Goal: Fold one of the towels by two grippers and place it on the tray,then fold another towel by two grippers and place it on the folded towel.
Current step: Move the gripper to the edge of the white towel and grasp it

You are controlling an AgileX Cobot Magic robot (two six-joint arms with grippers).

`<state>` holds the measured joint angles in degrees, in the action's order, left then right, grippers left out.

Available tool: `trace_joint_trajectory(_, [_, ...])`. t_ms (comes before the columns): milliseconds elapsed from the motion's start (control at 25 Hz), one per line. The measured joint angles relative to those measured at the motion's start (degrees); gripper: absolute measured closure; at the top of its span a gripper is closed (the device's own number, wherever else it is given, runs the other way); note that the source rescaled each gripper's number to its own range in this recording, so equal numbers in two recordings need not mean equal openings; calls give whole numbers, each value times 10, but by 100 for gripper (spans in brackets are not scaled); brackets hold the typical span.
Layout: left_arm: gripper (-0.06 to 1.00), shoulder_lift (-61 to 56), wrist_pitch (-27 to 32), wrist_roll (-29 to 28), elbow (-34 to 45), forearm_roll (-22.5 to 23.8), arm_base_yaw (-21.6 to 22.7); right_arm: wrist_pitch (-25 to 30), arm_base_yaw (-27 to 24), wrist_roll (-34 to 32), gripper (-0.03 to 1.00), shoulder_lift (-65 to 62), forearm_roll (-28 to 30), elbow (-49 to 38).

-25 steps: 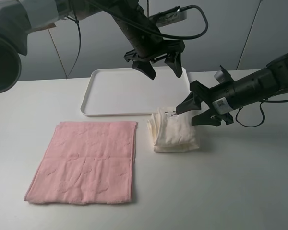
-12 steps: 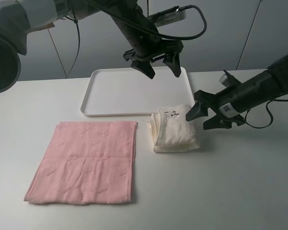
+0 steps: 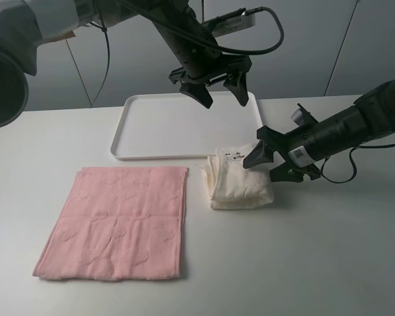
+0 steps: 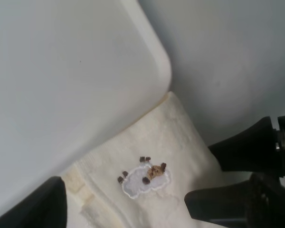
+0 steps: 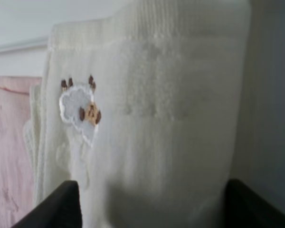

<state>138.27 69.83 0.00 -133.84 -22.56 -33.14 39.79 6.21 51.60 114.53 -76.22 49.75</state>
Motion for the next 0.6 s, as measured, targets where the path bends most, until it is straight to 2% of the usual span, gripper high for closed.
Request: trace_joint_trajectory(600, [-2,0,0,0,0,0,0,-3,0,6,34,31,-25,2])
